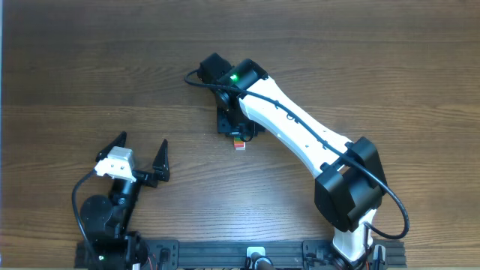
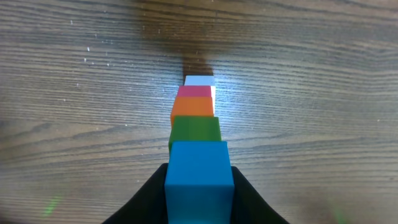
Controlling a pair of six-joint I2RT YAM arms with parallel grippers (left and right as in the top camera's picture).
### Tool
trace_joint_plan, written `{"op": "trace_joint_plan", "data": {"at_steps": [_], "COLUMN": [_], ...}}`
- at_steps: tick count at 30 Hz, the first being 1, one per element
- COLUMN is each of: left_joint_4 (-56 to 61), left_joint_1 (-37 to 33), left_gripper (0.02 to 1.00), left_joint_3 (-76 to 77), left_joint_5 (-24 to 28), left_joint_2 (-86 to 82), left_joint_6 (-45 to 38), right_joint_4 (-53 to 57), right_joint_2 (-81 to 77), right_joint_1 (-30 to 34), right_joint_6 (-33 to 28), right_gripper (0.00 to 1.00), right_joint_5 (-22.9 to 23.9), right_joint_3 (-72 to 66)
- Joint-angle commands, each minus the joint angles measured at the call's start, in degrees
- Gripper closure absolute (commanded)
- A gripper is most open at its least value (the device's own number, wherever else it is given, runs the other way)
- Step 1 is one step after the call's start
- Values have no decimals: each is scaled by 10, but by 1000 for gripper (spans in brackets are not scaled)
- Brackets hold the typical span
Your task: Stack Cubes
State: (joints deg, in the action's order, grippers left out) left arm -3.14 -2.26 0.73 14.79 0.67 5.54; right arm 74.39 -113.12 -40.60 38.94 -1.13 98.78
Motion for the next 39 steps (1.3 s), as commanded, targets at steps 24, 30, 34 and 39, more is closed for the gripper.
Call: {"op": "trace_joint_plan", "data": {"at_steps": [24, 30, 34, 39], "left_joint_4": [2, 2, 2, 2], "left_joint_1": [2, 2, 2, 2], "left_gripper": [18, 18, 18, 18], "left_joint_3": [-4, -4, -4, -4], "left_joint_5": [2, 2, 2, 2], "left_joint_2": [-4, -4, -4, -4], "left_joint_6": [-8, -8, -8, -8], "right_joint_4": [-2, -3, -5, -9], "right_joint_2": [-13, -13, -13, -8], "right_joint_1": [-7, -7, -7, 1], "right_joint_6": [0, -3, -5, -40], "right_gripper": [9, 7, 9, 9], "right_joint_5": [7, 8, 9, 17], "right_joint_3": [-3, -3, -3, 21]}}
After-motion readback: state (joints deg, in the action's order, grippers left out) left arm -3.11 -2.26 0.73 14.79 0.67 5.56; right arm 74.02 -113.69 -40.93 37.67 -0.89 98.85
